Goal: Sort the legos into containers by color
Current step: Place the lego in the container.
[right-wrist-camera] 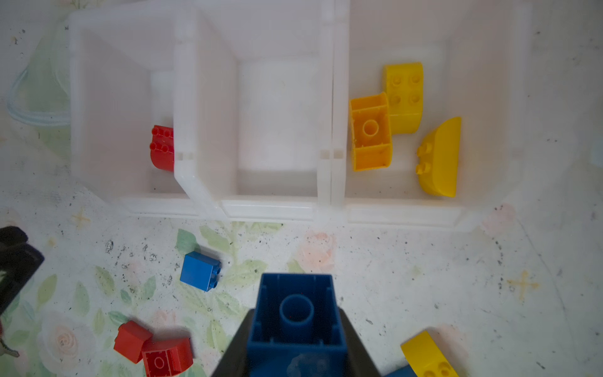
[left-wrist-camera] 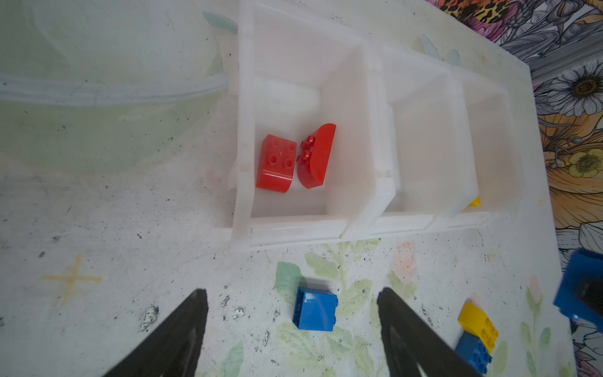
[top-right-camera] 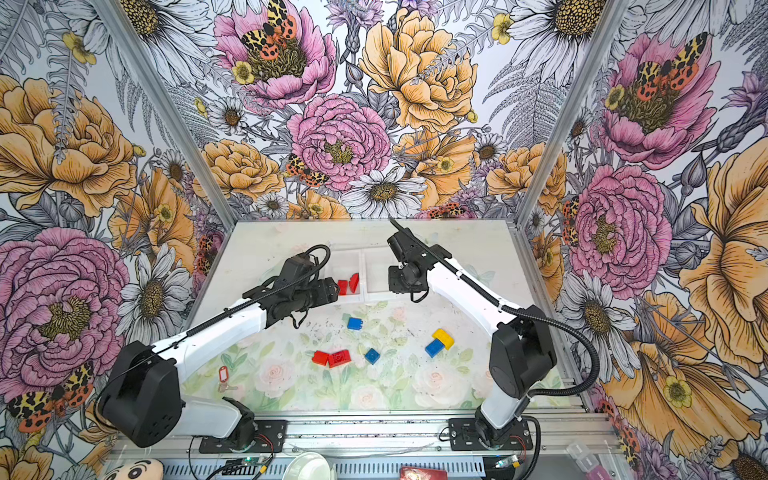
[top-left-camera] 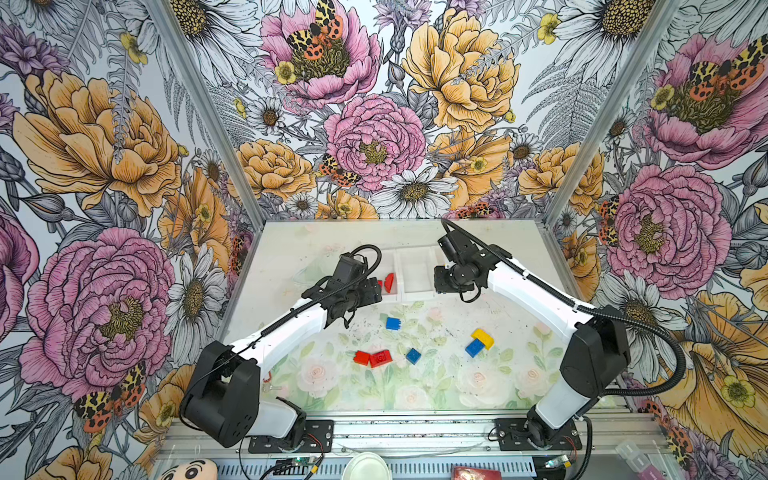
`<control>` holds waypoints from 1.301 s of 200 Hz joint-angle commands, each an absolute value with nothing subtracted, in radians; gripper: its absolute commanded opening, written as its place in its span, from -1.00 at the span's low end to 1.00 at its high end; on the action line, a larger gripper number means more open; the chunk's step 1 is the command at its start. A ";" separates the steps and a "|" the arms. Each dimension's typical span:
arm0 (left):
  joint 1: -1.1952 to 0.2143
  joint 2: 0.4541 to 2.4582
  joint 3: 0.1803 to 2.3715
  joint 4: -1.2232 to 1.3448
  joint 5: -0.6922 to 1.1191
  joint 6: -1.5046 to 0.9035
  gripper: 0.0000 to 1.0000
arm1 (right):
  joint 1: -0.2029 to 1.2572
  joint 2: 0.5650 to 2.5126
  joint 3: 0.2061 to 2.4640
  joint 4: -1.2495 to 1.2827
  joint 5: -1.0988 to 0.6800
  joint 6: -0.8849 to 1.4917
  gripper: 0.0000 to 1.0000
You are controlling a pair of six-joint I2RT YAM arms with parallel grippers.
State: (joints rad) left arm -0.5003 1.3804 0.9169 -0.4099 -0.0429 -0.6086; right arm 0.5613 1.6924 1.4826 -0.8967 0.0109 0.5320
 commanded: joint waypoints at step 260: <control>-0.571 1.276 0.700 -0.334 -0.039 -0.727 0.86 | 0.535 2.167 1.834 -0.864 -0.022 0.338 -0.05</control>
